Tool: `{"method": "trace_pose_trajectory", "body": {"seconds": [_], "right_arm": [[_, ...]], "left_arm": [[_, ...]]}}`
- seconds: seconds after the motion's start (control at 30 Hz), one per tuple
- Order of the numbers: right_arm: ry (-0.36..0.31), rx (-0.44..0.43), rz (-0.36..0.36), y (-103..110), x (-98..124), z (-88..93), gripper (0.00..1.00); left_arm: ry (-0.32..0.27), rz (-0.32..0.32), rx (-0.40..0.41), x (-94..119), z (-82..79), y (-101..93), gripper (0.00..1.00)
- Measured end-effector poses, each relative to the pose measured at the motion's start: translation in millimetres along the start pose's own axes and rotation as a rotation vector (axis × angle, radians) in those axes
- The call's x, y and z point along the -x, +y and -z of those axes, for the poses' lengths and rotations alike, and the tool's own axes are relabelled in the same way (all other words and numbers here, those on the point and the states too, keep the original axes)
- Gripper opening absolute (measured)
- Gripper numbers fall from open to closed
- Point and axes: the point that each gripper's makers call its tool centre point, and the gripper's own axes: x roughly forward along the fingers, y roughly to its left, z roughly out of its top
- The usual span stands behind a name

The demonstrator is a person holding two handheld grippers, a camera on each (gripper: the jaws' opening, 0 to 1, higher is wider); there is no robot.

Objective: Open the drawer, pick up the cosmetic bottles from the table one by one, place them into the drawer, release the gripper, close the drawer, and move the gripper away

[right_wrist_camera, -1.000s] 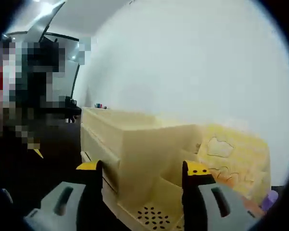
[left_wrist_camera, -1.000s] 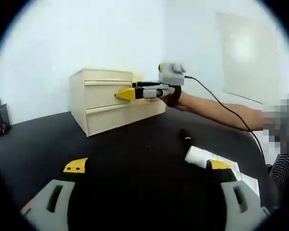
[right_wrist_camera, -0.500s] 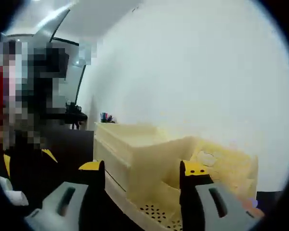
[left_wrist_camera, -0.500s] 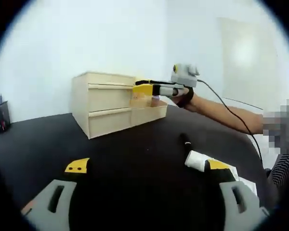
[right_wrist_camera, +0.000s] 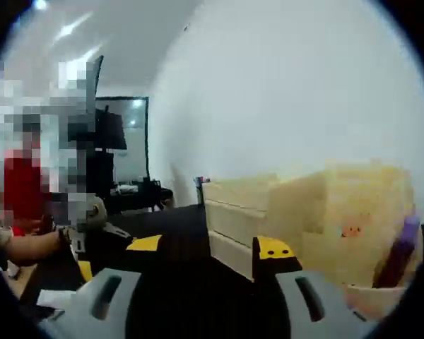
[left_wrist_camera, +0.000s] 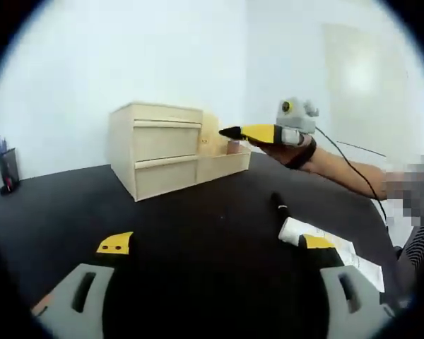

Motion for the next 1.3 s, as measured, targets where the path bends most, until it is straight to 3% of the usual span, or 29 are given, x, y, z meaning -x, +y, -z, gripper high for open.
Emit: {"method": "trace_pose_trajectory", "body": {"seconds": [0.3, 0.43, 0.73, 0.8, 0.87, 1.0, 1.07, 1.1, 1.17, 1.3], "right_arm": [[-0.027, -0.243, -0.019, 5, -22, 26.9, 0.44], [-0.032, -0.349, 0.022, -8, -30, 36.1, 0.43], [-0.088, -0.696, 0.131, -31, -36, 44.8, 0.42], [-0.119, -0.710, 0.170, -37, -35, 42.1, 0.41], [-0.145, -0.745, 0.162, -38, -36, 39.8, 0.40], [-0.143, -0.754, 0.154, -38, -38, 41.5, 0.38], [-0.082, -0.698, 0.122, -28, -36, 44.5, 0.36], [-0.049, -0.629, 0.116, -23, -30, 44.6, 0.36], [-0.024, -0.555, 0.079, -11, -16, 40.7, 0.36], [-0.046, -0.414, 0.000, 6, 16, 22.7, 0.37]], "left_arm": [[-0.003, -0.006, 0.003, 1, 0.0, 1.6, 0.88], [0.004, -0.007, -0.003, 1, 1.2, 1.8, 0.88], [0.003, -0.008, -0.006, -1, 0.5, 3.0, 0.88], [0.006, -0.008, -0.002, -1, 1.0, 3.6, 0.88], [0.006, -0.008, -0.005, -1, 0.8, 3.6, 0.88], [-0.001, -0.004, -0.003, 0, -0.8, 2.7, 0.88], [-0.010, -0.004, -0.004, -2, -2.8, 2.9, 0.86], [-0.029, -0.004, 0.008, -4, -7.1, 2.4, 0.83], [-0.049, 0.013, 0.019, -11, -14.3, -3.6, 0.80], [-0.116, 0.050, 0.084, -22, -32.4, -17.0, 0.82]]}}
